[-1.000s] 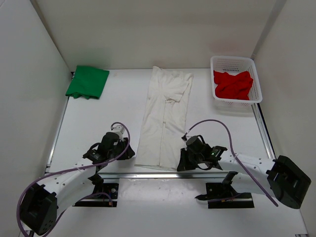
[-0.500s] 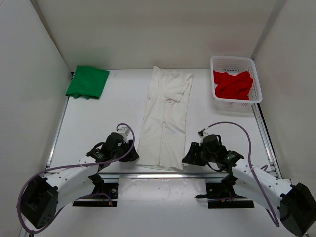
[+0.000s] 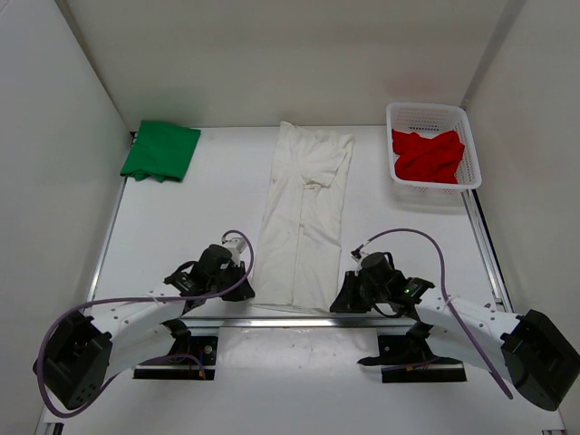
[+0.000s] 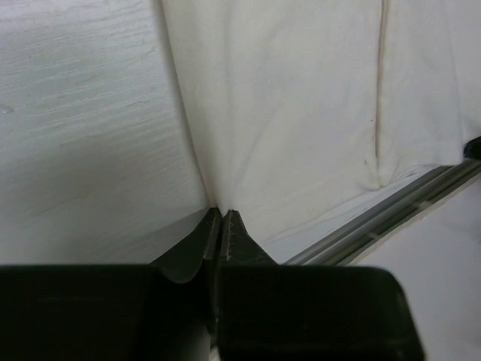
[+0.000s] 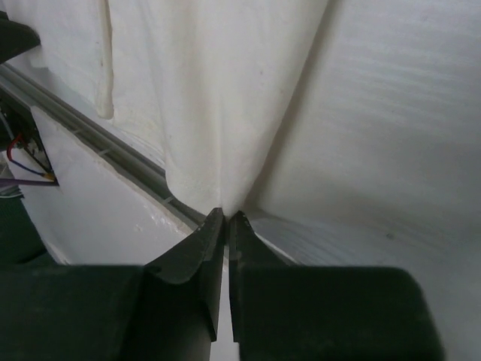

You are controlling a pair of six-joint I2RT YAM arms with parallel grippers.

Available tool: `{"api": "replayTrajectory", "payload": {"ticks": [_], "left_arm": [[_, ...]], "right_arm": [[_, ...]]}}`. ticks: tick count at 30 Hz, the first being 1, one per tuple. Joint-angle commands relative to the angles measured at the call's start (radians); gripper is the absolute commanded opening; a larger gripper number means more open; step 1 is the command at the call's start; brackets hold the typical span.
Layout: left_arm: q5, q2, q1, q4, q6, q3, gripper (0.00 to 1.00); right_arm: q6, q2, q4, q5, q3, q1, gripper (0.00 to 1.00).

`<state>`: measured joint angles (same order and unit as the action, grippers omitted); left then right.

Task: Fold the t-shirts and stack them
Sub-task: Grab the bottom of the folded rectangular tshirt with both arms

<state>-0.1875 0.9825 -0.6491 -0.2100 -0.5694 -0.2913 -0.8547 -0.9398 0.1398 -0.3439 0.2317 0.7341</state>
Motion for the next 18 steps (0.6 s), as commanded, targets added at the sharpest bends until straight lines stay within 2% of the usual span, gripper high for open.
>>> {"api": "replayTrajectory", "payload": {"ticks": [1,2,7,10,12,14,17,18], "left_arm": [[-0.027,-0.051,-0.006,-0.025,0.000,0.017,0.06],[-0.026,-0.065,-0.003,-0.052,-0.001,0.012,0.00],[-0.148,-0.235,0.035,-0.193,-0.015,0.009,0.00],[-0.188,-0.318,0.069,-0.320,-0.023,-0.020,0.00],[-0.219,-0.326,0.106,-0.327,-0.021,-0.051,0.00],[-0.237,-0.271,0.126,-0.290,-0.023,-0.119,0.00],[-0.193,-0.156,0.143,-0.146,-0.027,-0.215,0.00],[-0.197,-0.095,0.167,-0.112,-0.038,-0.245,0.00]], "right_arm": [[-0.033,0.007,-0.037,-0.020,-0.008,0.028,0.01],[-0.040,0.022,-0.013,-0.024,-0.009,0.030,0.00],[-0.141,0.169,0.119,0.005,0.017,0.166,0.00],[-0.155,0.206,0.187,0.008,0.062,0.188,0.00],[-0.100,0.211,0.225,0.007,0.104,0.130,0.00],[0.020,0.164,0.221,-0.055,0.147,-0.049,0.00],[0.168,0.086,0.202,-0.132,0.211,-0.258,0.00],[0.219,0.066,0.202,-0.145,0.251,-0.290,0.00]]}}
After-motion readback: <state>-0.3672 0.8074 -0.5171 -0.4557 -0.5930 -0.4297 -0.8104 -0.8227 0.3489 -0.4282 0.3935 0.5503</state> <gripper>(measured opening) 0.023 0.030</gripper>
